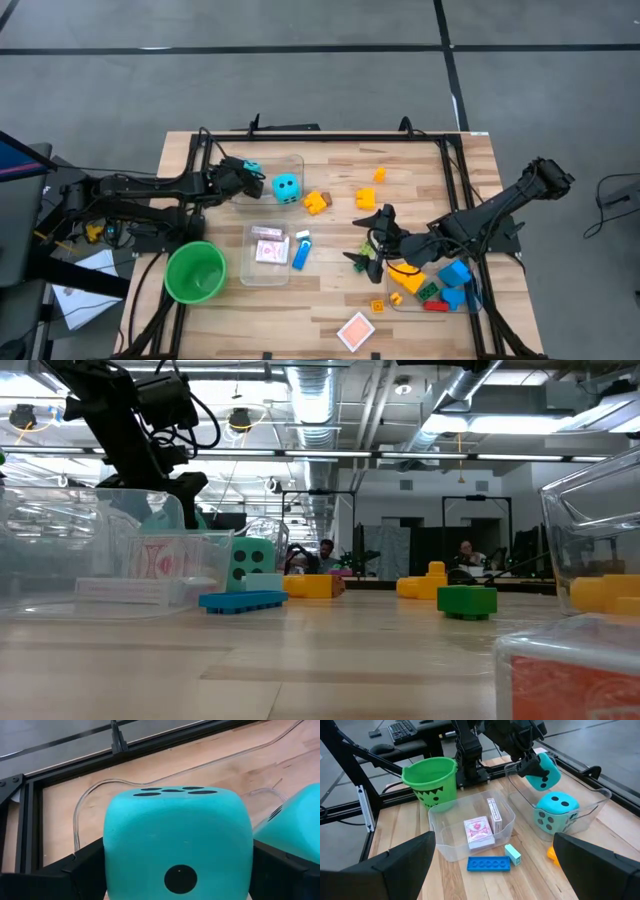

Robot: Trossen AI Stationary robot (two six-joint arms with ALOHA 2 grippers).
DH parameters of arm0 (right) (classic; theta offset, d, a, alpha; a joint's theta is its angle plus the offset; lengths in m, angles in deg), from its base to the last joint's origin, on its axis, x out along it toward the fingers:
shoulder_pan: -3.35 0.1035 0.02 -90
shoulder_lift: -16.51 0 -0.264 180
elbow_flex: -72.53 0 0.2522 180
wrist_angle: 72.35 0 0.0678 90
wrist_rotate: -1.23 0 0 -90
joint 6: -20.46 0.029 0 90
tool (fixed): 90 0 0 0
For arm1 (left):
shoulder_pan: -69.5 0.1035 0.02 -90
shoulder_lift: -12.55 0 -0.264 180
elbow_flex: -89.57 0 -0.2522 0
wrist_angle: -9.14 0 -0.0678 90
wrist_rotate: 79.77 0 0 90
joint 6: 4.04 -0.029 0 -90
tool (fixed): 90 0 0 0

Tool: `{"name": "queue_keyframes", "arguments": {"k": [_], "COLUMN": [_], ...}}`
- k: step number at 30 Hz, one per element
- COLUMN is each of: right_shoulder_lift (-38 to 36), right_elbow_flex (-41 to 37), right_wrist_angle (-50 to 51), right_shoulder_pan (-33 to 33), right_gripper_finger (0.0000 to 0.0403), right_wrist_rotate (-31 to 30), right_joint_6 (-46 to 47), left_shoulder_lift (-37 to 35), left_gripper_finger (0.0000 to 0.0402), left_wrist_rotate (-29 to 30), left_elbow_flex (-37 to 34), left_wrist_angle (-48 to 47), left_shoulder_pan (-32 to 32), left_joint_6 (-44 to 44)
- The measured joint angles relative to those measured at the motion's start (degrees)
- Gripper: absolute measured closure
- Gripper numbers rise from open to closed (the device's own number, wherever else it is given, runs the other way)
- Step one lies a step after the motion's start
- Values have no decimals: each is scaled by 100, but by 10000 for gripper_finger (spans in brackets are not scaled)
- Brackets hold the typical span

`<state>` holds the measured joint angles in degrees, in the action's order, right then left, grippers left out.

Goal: Pick & Place Toys
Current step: Put the light blue dice into the top transparent bin

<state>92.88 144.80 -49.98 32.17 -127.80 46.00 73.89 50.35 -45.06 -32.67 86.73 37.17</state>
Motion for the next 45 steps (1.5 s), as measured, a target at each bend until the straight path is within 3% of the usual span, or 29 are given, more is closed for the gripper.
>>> {"name": "queue_keyframes", "arguments": {"k": [10, 38, 45], "right_shoulder_lift": [1, 1, 1], "right_elbow_flex": [0, 2, 2], "right_wrist_angle": [1, 43, 61], "right_shoulder_pan": [0, 0, 0], "right_gripper_finger": [7, 7, 7], "right_wrist_rotate": [1, 21, 24], "right_joint_6": [0, 2, 5], "left_shoulder_lift": [0, -9, -442], "left_gripper_finger": [7, 2, 2], "left_wrist_rotate": [-72, -87, -220], "left_elbow_flex": [0, -2, -2], "left_wrist_angle": [2, 452, 386], "left_shoulder_pan": [-4, -44, -71], "left_joint_6": [-119, -503, -638]}}
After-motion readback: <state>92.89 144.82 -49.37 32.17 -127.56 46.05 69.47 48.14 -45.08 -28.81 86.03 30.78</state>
